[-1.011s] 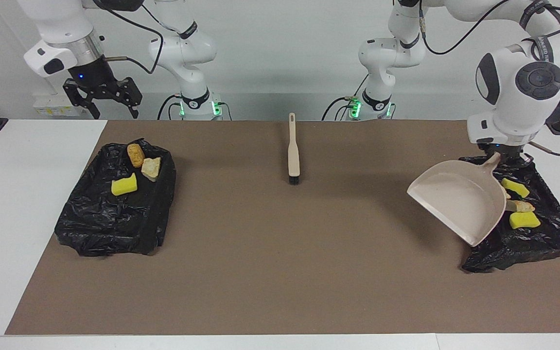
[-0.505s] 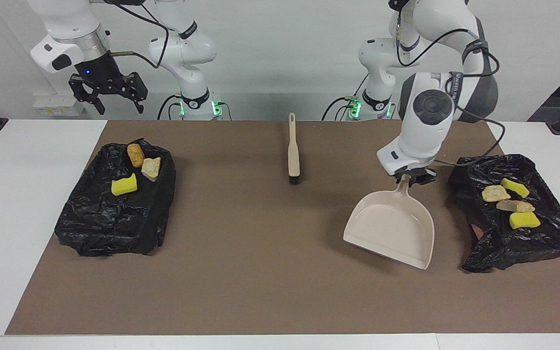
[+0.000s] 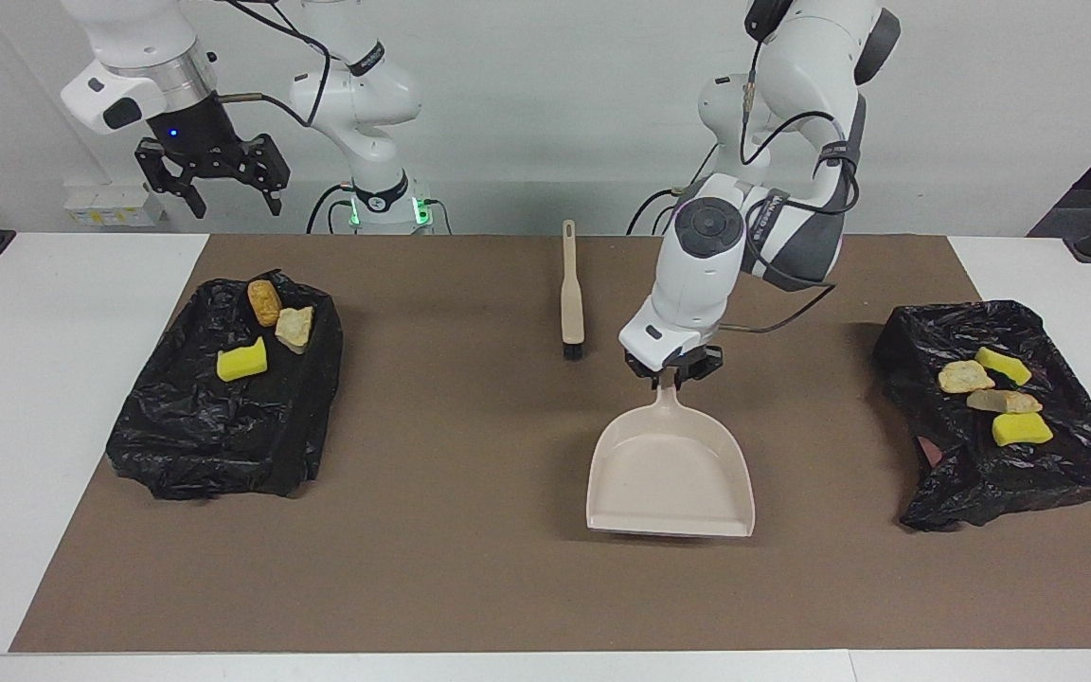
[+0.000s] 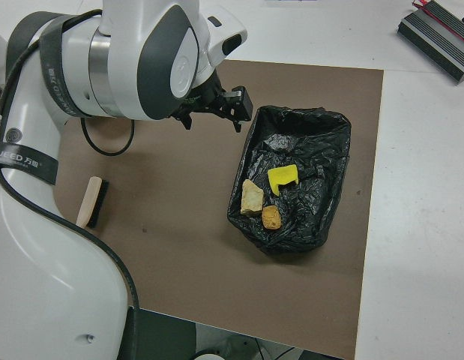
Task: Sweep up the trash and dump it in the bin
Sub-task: 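Place the dustpan on the table center with the left gripper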
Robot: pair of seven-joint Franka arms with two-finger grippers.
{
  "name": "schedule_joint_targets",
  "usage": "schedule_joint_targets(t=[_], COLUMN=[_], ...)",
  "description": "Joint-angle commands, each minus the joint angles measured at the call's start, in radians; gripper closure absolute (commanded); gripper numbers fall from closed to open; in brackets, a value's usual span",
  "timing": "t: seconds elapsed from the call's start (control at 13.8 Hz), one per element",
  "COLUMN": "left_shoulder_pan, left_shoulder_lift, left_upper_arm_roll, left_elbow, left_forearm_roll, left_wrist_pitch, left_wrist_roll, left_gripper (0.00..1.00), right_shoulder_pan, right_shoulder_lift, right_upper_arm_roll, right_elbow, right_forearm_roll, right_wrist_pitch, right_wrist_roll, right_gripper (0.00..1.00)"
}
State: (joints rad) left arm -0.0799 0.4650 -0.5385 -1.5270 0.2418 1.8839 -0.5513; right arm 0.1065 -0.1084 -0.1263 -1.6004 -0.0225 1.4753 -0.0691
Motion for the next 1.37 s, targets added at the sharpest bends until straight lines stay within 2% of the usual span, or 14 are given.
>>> schedule_joint_targets(t=[0.0, 0.29, 0.58, 0.65, 0.79, 0.94, 1.01, 1.08, 1.23, 1.3], left_shoulder_pan=[-0.032, -0.106, -0.135, -0.136, -0.136, -0.135, -0.135, -0.129, -0.121, -0.123], left_shoulder_lift=[0.067, 0.135, 0.156, 0.156, 0.153, 0.15, 0.144, 0.136, 0.074, 0.017], left_upper_arm_roll=[-0.02, -0.018, -0.021, -0.02, -0.018, -0.014, -0.011, -0.012, 0.003, 0.038], left_elbow=[0.088, 0.128, 0.116, 0.111, 0.101, 0.097, 0.096, 0.094, 0.071, 0.039], left_forearm_roll=[-0.006, 0.016, 0.028, 0.028, 0.03, 0.031, 0.045, 0.074, 0.079, 0.07], left_wrist_pitch=[0.033, 0.041, 0.023, 0.026, 0.024, 0.014, 0.011, -0.002, -0.019, -0.019], left_wrist_roll=[-0.096, -0.101, -0.122, -0.131, -0.131, -0.131, -0.131, -0.13, -0.124, -0.121], left_gripper=[1.0, 1.0, 1.0, 0.92, 0.65, 0.22, 0.06, 0.0, 0.0, 0.0], right_shoulder_pan=[0.009, 0.021, 0.027, 0.025, 0.025, 0.025, 0.024, 0.024, 0.025, 0.027], right_shoulder_lift=[0.001, -0.005, -0.008, -0.01, -0.008, -0.008, -0.008, -0.008, -0.008, -0.008], right_upper_arm_roll=[-0.001, -0.016, -0.029, -0.029, -0.029, -0.029, -0.035, -0.036, -0.029, -0.026], right_elbow=[0.008, 0.005, -0.001, -0.001, 0.001, 0.001, 0.005, 0.004, 0.005, 0.005], right_forearm_roll=[-0.013, -0.016, -0.014, -0.013, -0.013, -0.008, -0.011, -0.011, -0.002, -0.002], right_wrist_pitch=[-0.015, -0.003, -0.004, -0.004, -0.004, -0.004, -0.007, -0.006, -0.006, -0.006], right_wrist_roll=[-0.004, -0.003, -0.004, -0.004, -0.004, -0.004, -0.006, -0.006, -0.008, -0.008], right_gripper=[0.0, 0.0, 0.0, 0.0, 0.0, 0.0, 0.0, 0.0, 0.0, 0.0])
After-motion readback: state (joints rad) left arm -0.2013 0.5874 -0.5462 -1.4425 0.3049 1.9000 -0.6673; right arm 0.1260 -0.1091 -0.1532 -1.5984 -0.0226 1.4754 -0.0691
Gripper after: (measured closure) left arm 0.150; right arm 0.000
